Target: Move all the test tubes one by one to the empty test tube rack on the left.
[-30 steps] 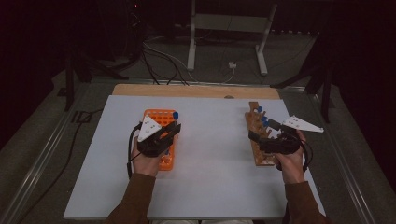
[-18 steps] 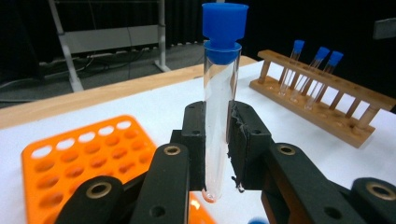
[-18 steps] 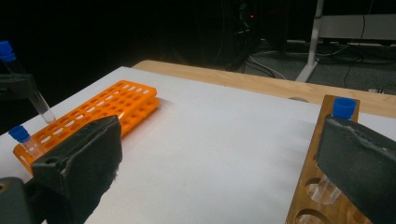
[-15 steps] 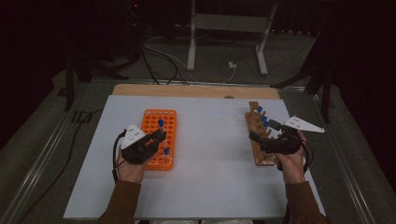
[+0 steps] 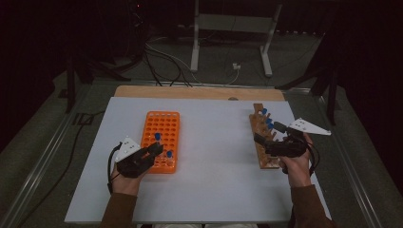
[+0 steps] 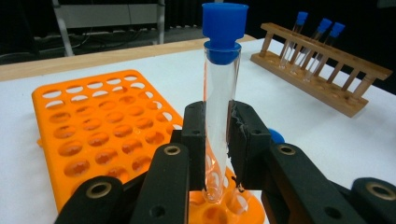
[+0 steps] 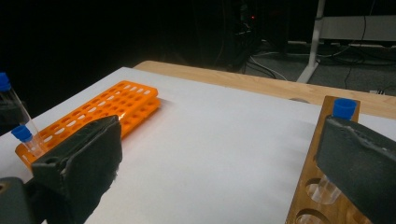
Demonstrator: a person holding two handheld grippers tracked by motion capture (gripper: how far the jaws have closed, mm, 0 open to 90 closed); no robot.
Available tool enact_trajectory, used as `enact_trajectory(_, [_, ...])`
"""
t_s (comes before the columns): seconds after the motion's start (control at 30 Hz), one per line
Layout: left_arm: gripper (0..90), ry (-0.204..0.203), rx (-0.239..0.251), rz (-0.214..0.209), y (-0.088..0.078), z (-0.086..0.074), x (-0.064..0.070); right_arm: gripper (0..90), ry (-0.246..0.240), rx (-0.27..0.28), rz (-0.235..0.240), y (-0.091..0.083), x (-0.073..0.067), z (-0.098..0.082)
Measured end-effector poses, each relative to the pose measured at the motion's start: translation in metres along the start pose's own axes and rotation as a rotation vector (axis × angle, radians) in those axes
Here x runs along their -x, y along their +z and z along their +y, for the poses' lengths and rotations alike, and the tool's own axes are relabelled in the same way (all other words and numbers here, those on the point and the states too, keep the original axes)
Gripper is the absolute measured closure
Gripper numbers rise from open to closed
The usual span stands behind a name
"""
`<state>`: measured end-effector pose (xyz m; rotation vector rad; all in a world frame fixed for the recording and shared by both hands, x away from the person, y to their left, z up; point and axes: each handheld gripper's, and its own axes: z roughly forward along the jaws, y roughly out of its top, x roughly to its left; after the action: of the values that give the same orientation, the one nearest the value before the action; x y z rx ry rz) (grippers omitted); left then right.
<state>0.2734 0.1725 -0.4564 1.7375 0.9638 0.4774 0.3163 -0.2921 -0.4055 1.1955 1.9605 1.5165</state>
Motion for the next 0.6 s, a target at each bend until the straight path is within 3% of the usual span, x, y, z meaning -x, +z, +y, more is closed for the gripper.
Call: enact_trajectory(0.6, [78.2, 0.027, -0.037, -0.029, 0.001, -0.012, 0.003, 0.5, -0.001, 0.0, 0.005, 0.0, 0.0, 0.0])
